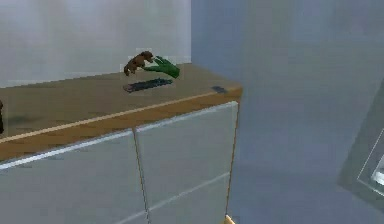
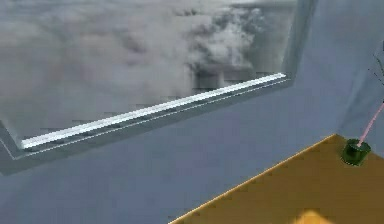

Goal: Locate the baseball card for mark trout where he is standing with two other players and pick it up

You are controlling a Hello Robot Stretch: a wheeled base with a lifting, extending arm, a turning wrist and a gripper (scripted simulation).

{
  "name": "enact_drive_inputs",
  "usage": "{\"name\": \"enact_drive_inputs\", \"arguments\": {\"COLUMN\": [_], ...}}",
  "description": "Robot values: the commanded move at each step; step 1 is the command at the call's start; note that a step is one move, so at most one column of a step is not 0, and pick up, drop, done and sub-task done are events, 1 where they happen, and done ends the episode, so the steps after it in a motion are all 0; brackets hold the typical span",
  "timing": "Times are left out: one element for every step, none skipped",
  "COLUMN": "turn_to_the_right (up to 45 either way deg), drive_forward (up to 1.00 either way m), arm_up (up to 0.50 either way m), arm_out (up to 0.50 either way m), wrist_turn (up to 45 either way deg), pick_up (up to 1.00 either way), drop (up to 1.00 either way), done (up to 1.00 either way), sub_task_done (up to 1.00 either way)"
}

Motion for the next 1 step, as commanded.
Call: {"name": "enact_drive_inputs", "arguments": {"turn_to_the_right": [9.0], "drive_forward": [0.00], "arm_up": [0.00], "arm_out": [0.00], "wrist_turn": [0.0], "pick_up": [0.00], "drop": [0.00], "done": [0.00], "sub_task_done": [0.00]}}
